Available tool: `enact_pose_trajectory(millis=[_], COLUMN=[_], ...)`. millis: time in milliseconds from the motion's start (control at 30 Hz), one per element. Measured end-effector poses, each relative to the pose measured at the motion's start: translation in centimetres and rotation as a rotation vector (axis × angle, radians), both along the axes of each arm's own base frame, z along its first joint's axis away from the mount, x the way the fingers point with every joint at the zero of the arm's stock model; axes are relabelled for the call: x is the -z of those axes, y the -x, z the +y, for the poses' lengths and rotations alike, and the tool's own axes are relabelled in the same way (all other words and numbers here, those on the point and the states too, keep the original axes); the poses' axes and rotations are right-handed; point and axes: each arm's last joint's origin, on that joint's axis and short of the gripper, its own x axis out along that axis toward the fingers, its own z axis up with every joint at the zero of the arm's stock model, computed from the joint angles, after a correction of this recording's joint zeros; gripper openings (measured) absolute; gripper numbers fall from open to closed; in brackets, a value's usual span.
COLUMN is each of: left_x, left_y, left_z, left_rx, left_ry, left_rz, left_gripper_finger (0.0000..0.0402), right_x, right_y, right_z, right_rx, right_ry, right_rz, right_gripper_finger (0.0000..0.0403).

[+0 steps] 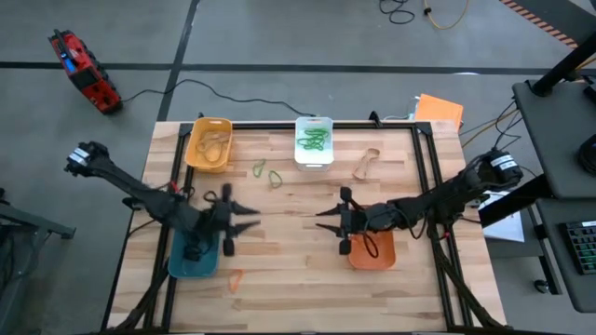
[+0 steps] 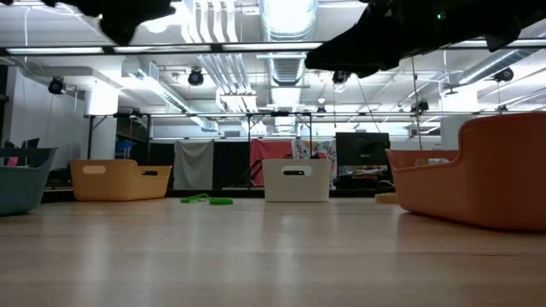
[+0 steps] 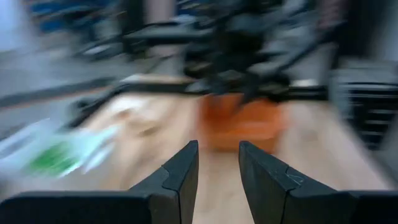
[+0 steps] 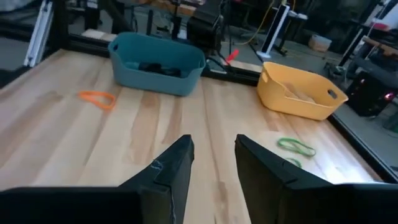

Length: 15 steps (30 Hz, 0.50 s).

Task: Sort rubber bands into baskets
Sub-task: Put the right light brown rubber band into the yellow bin

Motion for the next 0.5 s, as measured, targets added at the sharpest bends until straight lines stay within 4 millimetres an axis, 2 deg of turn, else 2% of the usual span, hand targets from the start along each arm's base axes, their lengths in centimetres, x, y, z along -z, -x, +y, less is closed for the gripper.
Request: enact_pose_trajectory(millis=[133, 233, 400, 500], left_x=[0.5, 0.6, 0.8, 0.1], left_y=[-2.5, -3.4, -3.7, -3.1], left_z=[-0.4, 0.9, 4.4, 5.5], left_rx=[0.191, 0.253, 0.354, 0.421], left_ry=[-0.081, -0.087, -0.034, -0.024], left_rz=[-0.076, -0.082, -0.016, -0.039], left_gripper_finger=[0.0099, 0.0099, 0.0099, 0.0099], right_x=[0.0, -0.2, -0.1, -0.1], right_y=[0.0, 0.0, -0.3, -0.5], right_z=[-0.1, -0.4, -1.4, -2.5], right_rx=[-0.002, 0.002, -0.01, 0.019], right_ry=[0.027, 0.039, 0.031, 0.014], right_rz=[0.005, 0.0, 0.003, 0.002], right_gripper_finger=[0.0113, 0.0114, 0.0111, 0.0106])
